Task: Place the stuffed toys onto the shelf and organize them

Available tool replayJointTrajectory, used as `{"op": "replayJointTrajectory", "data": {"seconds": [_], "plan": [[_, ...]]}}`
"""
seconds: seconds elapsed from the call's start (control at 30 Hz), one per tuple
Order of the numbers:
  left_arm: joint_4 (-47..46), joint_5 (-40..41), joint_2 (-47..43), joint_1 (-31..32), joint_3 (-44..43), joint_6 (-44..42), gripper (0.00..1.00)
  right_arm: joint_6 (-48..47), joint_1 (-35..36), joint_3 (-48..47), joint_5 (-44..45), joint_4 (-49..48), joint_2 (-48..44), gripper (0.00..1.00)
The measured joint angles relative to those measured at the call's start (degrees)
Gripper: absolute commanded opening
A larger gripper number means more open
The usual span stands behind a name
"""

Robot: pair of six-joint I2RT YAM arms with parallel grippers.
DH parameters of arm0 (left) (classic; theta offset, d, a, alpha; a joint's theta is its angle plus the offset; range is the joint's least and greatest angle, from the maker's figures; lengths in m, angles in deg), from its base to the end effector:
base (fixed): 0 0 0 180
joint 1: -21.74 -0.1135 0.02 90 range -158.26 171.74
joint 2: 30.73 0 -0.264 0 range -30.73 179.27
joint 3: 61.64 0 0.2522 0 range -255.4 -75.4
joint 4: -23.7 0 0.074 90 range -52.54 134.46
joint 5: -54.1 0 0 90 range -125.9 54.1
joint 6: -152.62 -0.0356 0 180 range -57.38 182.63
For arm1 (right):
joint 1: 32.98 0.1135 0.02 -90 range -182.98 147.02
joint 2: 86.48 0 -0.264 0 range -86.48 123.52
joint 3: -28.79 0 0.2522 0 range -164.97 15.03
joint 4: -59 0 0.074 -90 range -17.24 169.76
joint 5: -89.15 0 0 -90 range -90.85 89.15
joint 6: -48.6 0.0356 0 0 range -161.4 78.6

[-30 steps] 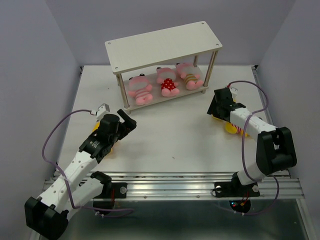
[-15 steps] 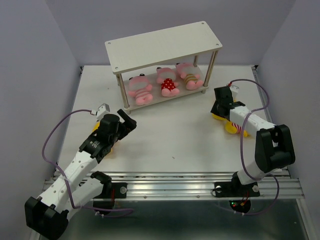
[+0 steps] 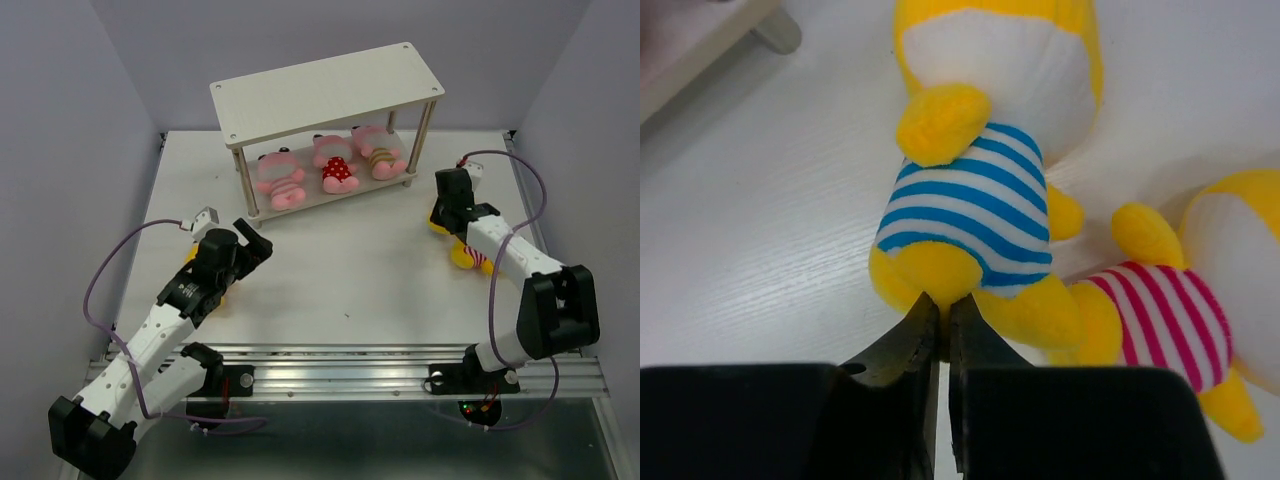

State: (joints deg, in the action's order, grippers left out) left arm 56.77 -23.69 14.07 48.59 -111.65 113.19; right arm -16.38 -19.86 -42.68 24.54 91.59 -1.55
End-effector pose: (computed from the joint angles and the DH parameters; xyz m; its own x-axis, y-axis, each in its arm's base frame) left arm 0.1640 -0.0746 0.2716 -0.4769 -0.6047 -0.6379 -0.1476 0.7705 -0.6201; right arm 0.3108 0.0568 0.2413 -0.5995 0.2526 -0.7595 0.3733 0.9276 0.0138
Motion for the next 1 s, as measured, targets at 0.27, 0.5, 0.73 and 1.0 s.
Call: {"op": "replayJointTrajectory", "data": {"seconds": [0.27,0.5,0.73,1.0], "plan": [[-0.04,-0.17,-0.02,0.0,0.11,-0.35,0.99,-10.32,0.0,-5.29,0.28,1.36,-13.22,0.01],[-0.07,-0.15,-0.09,0.0,0.11,-0.63,0.99,-22.08,0.0,-18.1,-3.41,0.81,-18.64,0.01],[-0.63,-0.22,-0.07,0.0,0.11,-0.79,0.99,-32.35,0.0,-31.17,-14.93,-2.19,-12.79,0.01],[-0.98,-0.15,0.44,0.0,0.11,-1.64,0.99,-39.91,0.0,-41.35,-29.4,-2.49,0.33,0.01]]}}
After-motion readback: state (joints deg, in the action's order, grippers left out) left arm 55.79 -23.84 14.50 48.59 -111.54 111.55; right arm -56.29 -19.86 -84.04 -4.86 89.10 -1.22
